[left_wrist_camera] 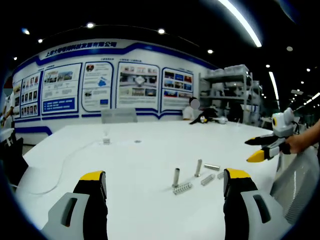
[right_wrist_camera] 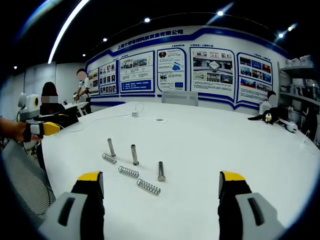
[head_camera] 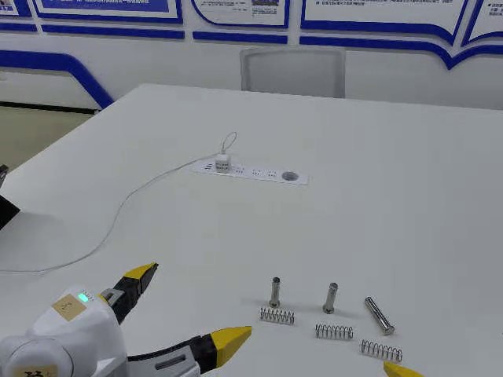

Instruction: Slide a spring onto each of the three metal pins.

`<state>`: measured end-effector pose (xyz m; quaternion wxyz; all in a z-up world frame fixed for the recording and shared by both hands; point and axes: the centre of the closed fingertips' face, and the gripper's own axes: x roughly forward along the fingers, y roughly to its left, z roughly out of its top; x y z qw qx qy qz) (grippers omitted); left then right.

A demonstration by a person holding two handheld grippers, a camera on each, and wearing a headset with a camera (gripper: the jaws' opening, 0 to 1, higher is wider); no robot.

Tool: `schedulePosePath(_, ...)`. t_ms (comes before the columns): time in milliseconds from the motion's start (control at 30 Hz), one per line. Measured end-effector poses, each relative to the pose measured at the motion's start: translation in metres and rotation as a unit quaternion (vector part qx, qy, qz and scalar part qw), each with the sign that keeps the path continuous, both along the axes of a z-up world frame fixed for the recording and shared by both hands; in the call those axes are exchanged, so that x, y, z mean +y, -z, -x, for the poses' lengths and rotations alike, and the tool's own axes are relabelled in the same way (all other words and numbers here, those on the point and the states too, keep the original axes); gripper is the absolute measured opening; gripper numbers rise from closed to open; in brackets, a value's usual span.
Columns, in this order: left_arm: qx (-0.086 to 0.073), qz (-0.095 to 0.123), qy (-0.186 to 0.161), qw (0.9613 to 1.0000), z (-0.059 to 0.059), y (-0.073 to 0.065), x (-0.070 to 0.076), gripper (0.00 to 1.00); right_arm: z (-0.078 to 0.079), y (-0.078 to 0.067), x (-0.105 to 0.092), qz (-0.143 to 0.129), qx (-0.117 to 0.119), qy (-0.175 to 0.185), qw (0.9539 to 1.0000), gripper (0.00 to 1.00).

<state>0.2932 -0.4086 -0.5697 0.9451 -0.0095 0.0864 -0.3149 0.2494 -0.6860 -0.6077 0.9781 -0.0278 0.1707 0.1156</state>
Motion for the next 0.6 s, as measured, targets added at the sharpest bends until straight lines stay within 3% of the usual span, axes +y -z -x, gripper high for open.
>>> schedulePosePath(333, 0.012, -0.004, -0.001, 0.9999, 0.0001, 0.0053, 0.0011, 1.00, 0.0021, 0.0059, 0.0054, 0.010, 0.014, -0.016, 0.9997, 0.90)
schedulePosePath(467, 0.013, -0.006, 0.001, 0.9999, 0.0007, 0.0063, 0.0000, 1.00, 0.0029, 0.0055, 0.0052, 0.014, 0.015, -0.019, 0.9996, 0.79)
schedulePosePath(600, 0.005, -0.015, 0.003, 0.9999, 0.0010, 0.0051, -0.0003, 1.00, 0.0029, 0.0070, 0.0051, 0.014, 0.020, -0.018, 0.9996, 0.81)
